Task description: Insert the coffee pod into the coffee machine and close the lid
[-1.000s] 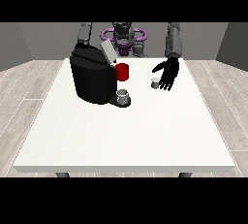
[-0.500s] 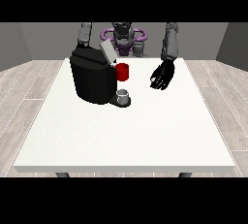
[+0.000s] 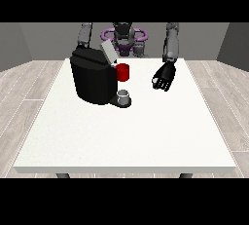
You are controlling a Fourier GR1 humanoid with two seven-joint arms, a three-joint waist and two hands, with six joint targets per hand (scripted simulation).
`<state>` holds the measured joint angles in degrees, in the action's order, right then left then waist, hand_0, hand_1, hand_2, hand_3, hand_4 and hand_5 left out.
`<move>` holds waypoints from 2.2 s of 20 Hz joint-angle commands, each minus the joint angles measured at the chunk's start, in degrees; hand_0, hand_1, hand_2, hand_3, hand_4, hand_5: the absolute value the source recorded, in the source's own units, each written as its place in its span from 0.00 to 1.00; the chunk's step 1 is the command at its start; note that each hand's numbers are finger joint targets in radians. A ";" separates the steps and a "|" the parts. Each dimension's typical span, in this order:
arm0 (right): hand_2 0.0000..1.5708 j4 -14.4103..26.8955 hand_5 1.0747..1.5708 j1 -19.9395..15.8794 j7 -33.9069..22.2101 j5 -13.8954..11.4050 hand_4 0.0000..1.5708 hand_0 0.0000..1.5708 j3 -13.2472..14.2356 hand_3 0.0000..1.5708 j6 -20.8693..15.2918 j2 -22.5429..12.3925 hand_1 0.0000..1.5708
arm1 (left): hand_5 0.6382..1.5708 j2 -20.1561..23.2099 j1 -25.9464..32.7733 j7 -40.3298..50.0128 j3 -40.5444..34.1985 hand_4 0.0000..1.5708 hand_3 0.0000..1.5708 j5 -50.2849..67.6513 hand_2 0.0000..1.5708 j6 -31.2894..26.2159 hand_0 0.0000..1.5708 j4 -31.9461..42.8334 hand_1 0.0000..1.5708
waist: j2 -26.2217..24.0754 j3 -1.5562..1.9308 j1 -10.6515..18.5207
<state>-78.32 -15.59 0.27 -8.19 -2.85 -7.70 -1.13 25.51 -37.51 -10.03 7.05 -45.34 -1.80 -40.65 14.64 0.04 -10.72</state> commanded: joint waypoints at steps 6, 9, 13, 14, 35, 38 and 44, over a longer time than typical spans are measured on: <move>0.00 3.79 1.00 0.60 -0.56 -4.32 0.00 0.00 0.54 0.00 -3.97 -0.64 0.00 | 1.00 -2.47 -2.50 -2.43 -0.26 0.25 0.69 -3.20 0.76 0.35 0.72 4.00 0.72 | -1.30 -0.05 1.33; 0.00 8.56 1.00 0.02 3.17 -3.53 0.00 0.00 2.62 0.00 -3.90 -1.21 0.00 | 1.00 -2.27 -3.61 -4.24 -0.94 0.32 0.79 -2.33 0.83 -2.12 0.81 2.18 0.81 | -2.04 -0.02 4.15; 0.00 3.49 1.00 0.91 -2.73 -5.19 0.00 0.00 -0.45 0.00 -4.12 -0.02 0.00 | 1.00 -4.10 -5.40 -7.42 -4.63 0.33 0.87 2.62 0.91 -4.43 0.92 3.74 0.92 | -4.62 -0.06 1.19; 0.00 5.01 1.00 0.60 -1.00 -4.12 0.00 0.00 1.09 0.00 -3.07 -1.19 0.00 | 1.00 -3.63 -5.58 -7.12 -5.47 0.33 0.86 2.67 0.91 -4.39 0.92 3.93 0.92 | -3.90 -0.05 1.87; 0.00 10.99 1.00 -1.51 2.50 -1.55 0.00 0.00 5.27 0.00 -2.62 -2.03 0.00 | 1.00 -8.28 -20.90 7.00 -8.17 0.33 0.87 5.08 0.77 -23.03 0.63 -3.54 0.63 | -10.95 -0.02 1.78; 0.00 6.99 1.00 -1.67 1.09 -1.39 0.00 0.00 3.39 0.00 -1.36 -1.26 0.00 | 1.00 -4.34 -24.39 7.63 -11.95 0.32 0.81 6.14 0.81 -22.76 0.79 -1.11 0.79 | -9.09 -0.04 -2.51; 0.00 5.66 1.00 -2.90 0.78 -1.66 0.00 0.00 3.77 0.00 -0.69 -2.77 0.00 | 1.00 -2.96 -27.64 7.36 -12.09 0.31 0.81 5.29 0.80 -22.87 0.75 -0.98 0.75 | -6.29 -0.03 -4.05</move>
<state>-71.65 -18.42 0.88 -10.26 0.62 -9.40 -2.99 21.42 -63.35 -2.71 -4.60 -39.59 -24.70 -41.76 6.95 0.01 -13.48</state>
